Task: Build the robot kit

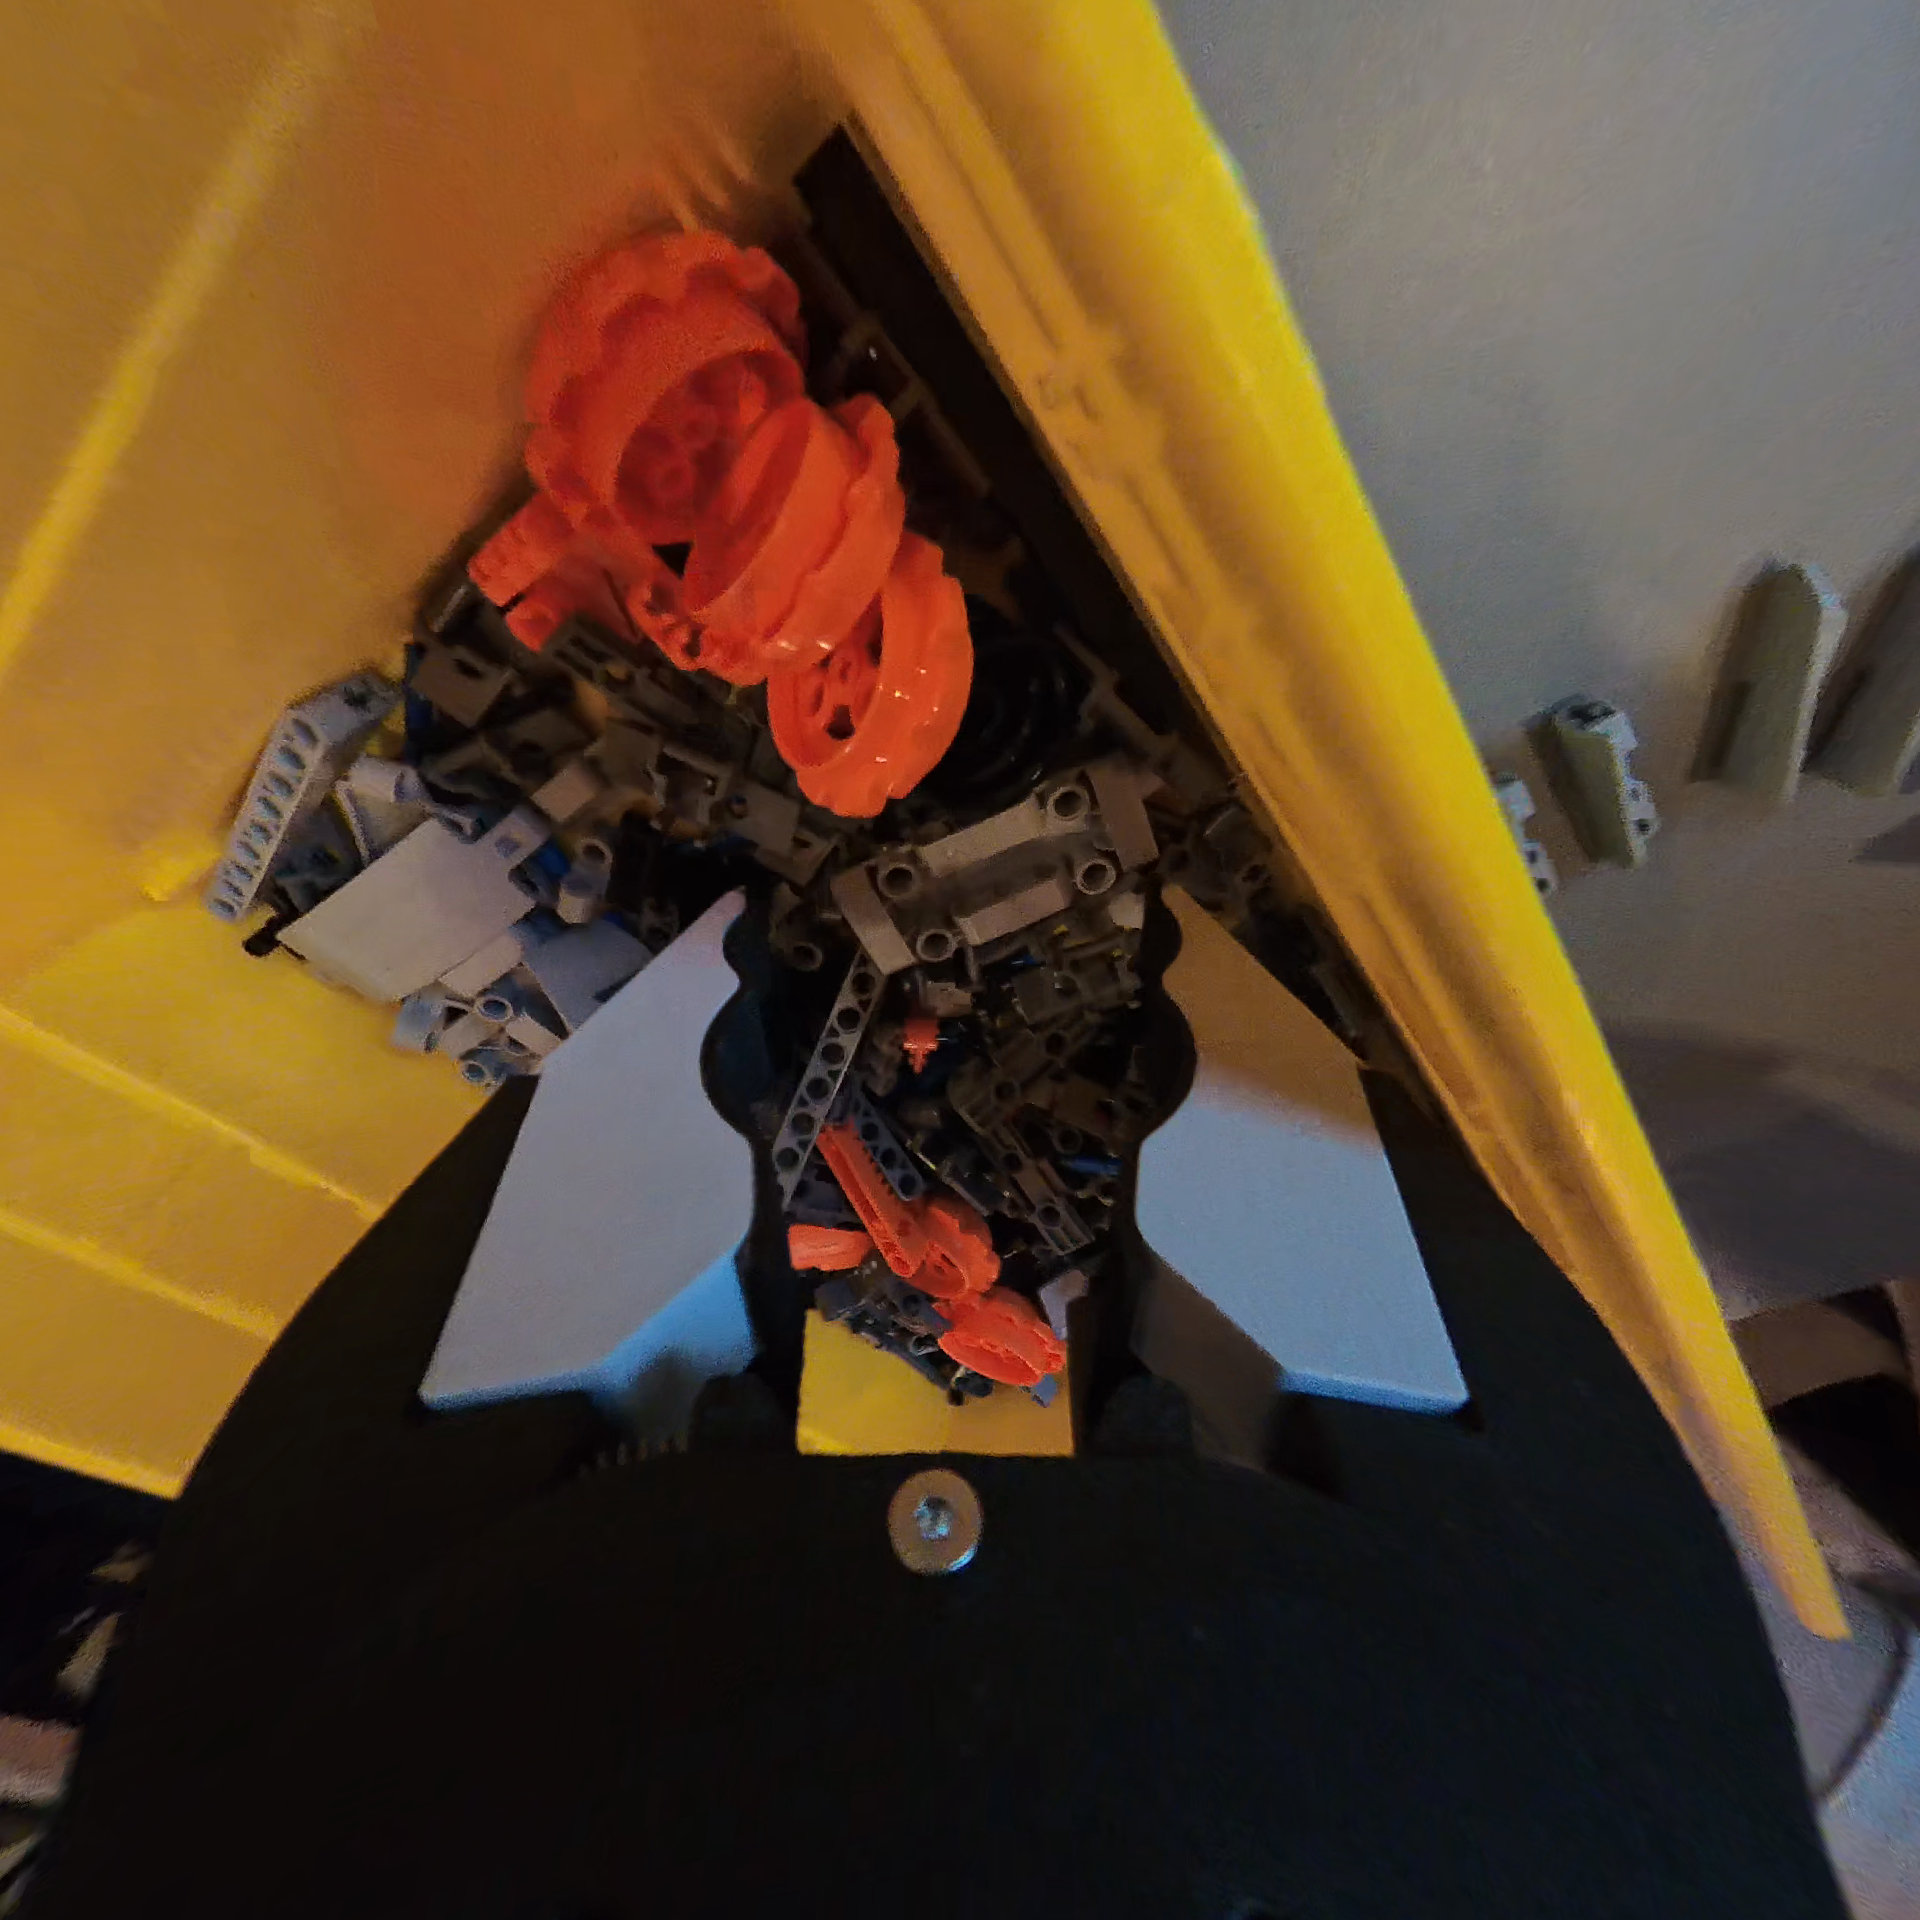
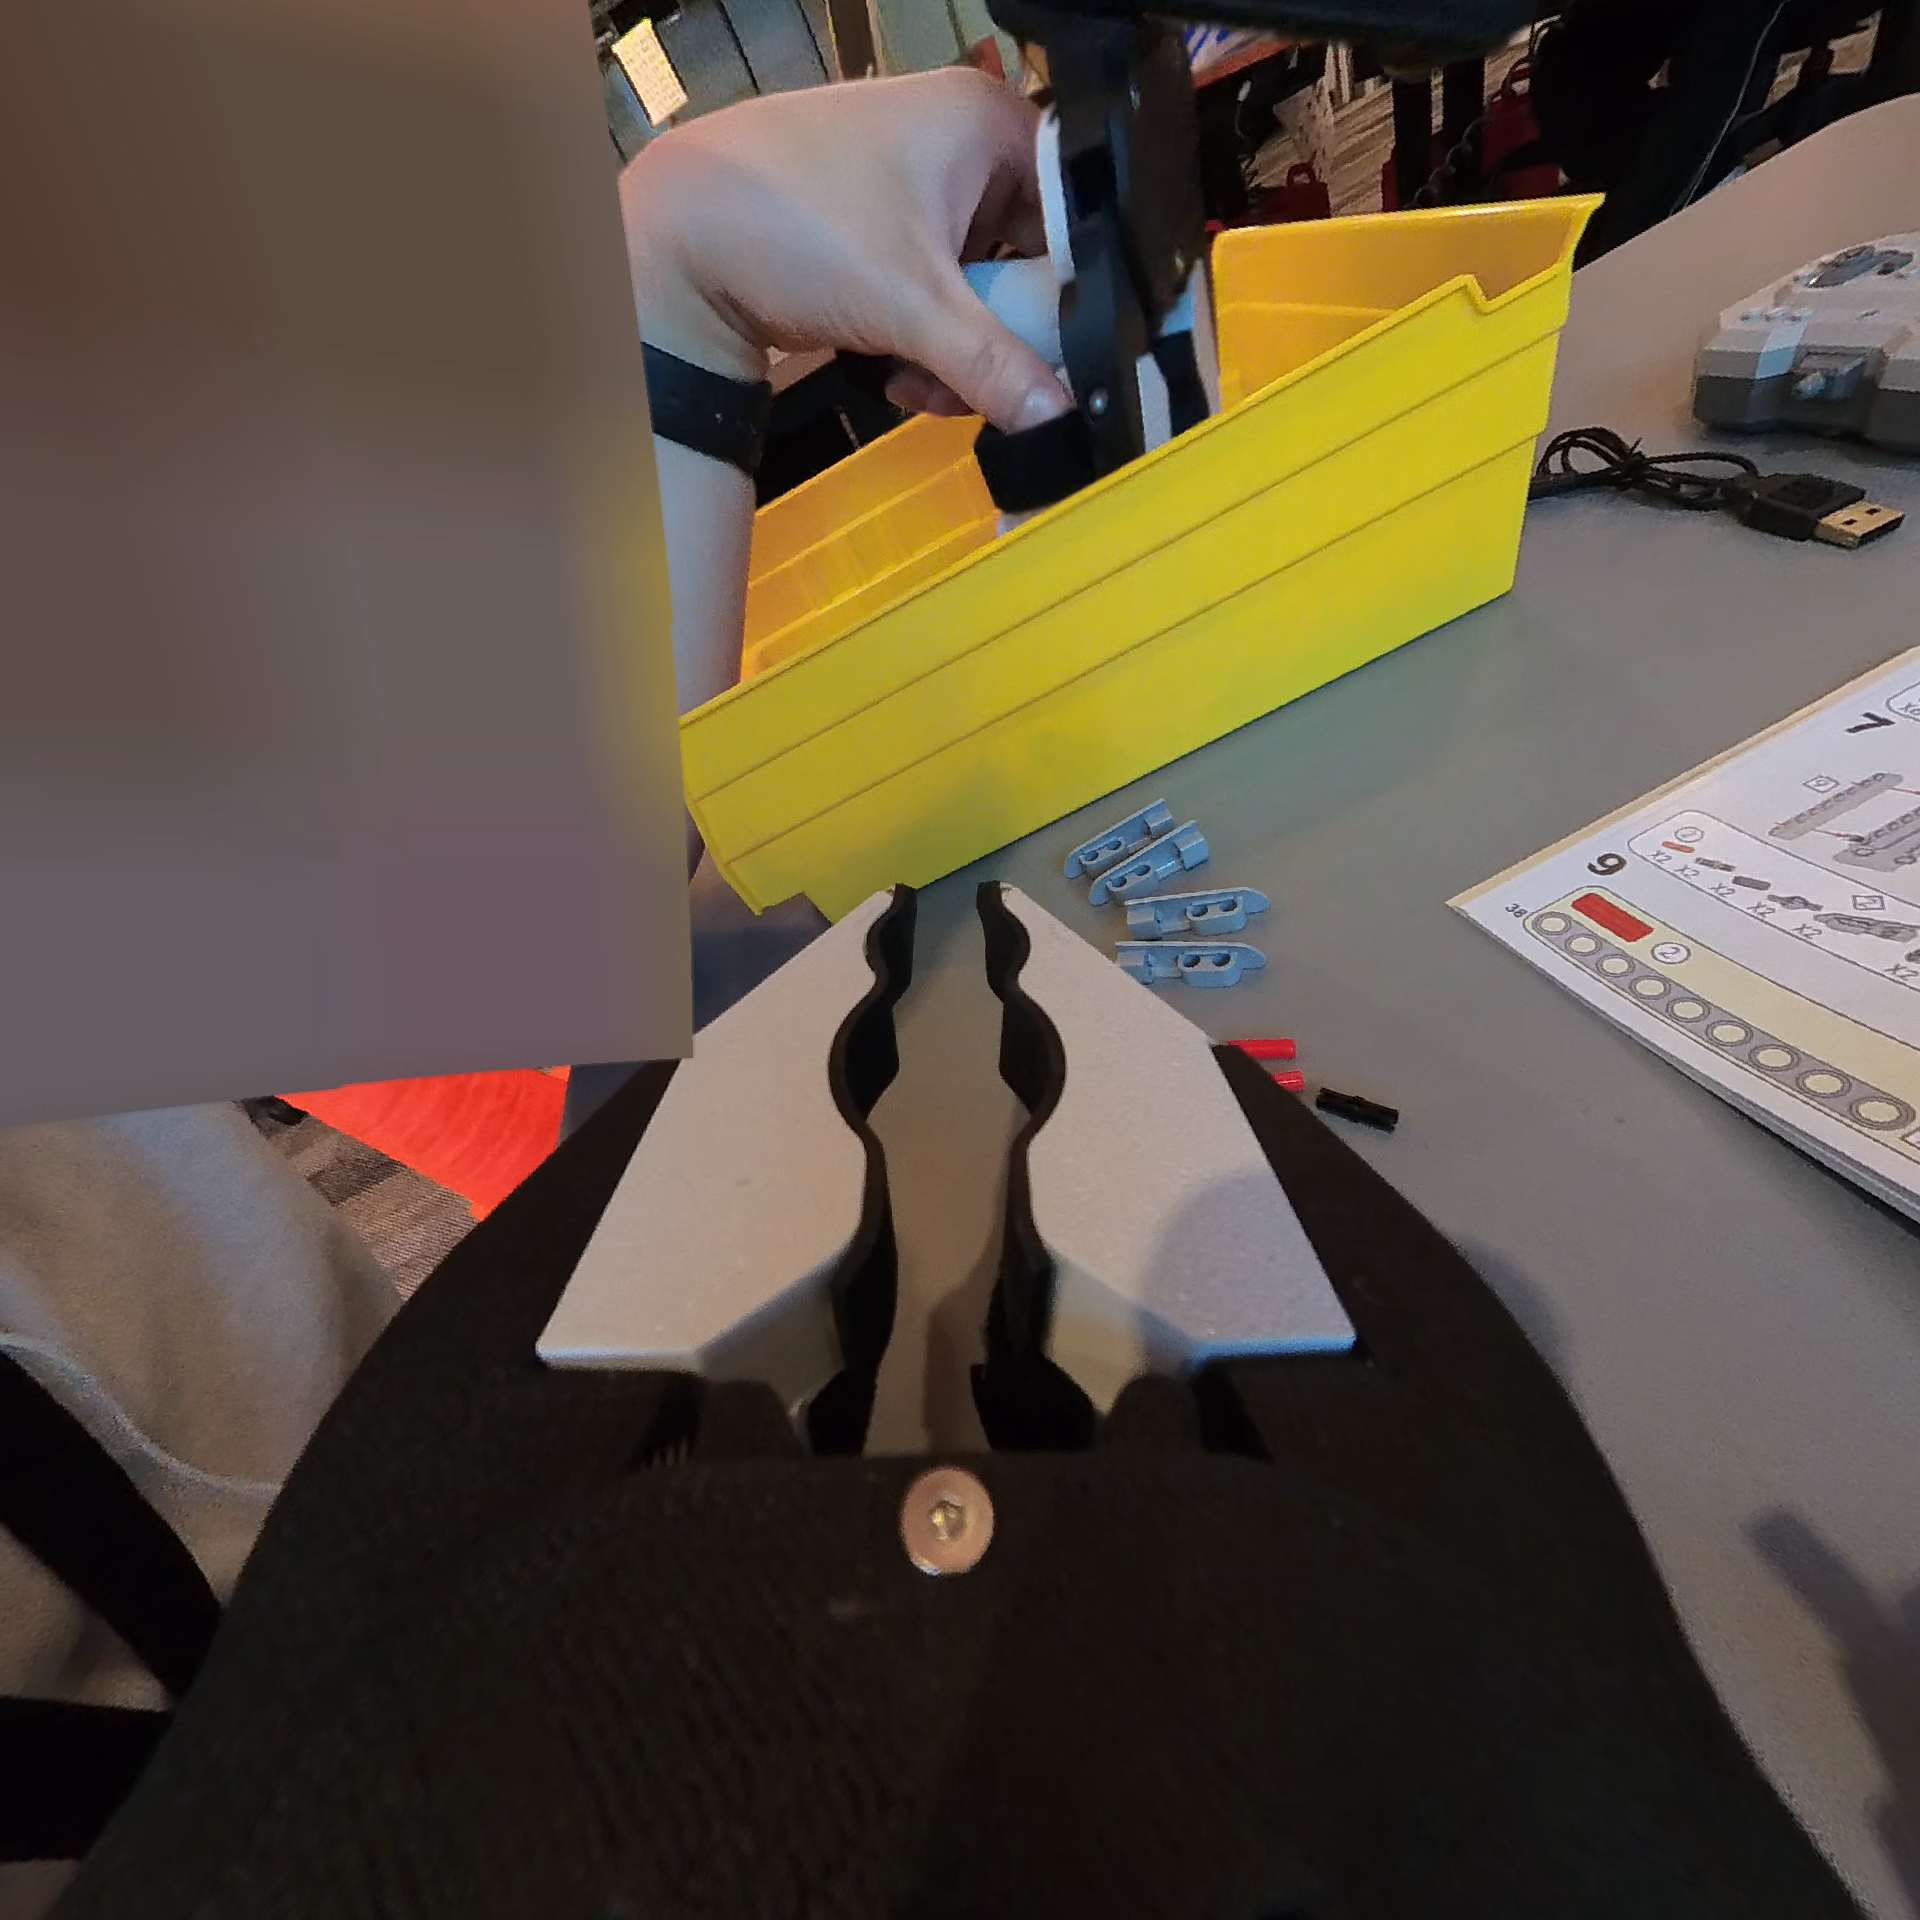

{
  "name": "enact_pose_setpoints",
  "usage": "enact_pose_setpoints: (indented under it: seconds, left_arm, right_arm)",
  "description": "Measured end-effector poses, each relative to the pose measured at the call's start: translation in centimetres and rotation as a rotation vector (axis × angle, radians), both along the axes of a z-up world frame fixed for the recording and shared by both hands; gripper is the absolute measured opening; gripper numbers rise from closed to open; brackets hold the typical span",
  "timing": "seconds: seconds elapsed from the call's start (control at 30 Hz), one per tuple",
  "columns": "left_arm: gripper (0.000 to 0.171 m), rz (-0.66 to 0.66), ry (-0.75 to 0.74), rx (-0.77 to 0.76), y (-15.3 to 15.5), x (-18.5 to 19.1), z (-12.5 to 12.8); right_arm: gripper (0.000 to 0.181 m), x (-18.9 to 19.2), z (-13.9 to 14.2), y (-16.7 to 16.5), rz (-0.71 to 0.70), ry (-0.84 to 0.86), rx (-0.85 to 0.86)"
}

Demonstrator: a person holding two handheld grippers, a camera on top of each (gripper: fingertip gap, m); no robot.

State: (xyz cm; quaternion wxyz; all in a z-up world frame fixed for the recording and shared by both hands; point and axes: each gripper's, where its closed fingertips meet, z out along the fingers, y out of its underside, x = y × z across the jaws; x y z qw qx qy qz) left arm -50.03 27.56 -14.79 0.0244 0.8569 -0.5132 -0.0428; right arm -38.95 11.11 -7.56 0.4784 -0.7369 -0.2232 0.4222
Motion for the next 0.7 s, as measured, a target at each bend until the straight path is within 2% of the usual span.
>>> enact_pose_setpoints:
  seconds: [0.13, 0.23, 0.4, 0.43, 0.5, 0.7]
  left_arm:
    - [0.068, -0.047, 0.148, 0.007, 0.2, -1.6, -1.3]
    - [0.052, -0.008, 0.165, 0.027, 0.9, -2.5, -1.1]
    - [0.049, 0.088, 0.173, 0.027, 1.7, -4.4, -1.0]
    - [0.032, 0.094, 0.175, 0.034, 1.8, -4.7, -0.9]
    - [0.018, 0.107, 0.198, 0.089, 2.7, -5.6, -0.3]
    - [0.016, 0.188, 0.195, 0.196, 4.8, -7.4, 1.0]
  right_arm:
    - [0.012, 0.0, -0.1, 0.0, 0.004, 0.005, -0.009]
    - [0.012, 0.0, -0.1, 0.0, 0.003, 0.007, -0.009]
    - [0.012, -0.1, -0.2, 0.0, 0.005, 0.006, -0.013]
    - [0.012, -0.1, -0.2, 0.0, 0.006, 0.005, -0.014]
    - [0.012, -0.2, -0.3, 0.0, 0.007, 0.002, -0.014]
    - [0.012, -0.2, -0.4, 0.0, 0.009, 0.001, -0.019]
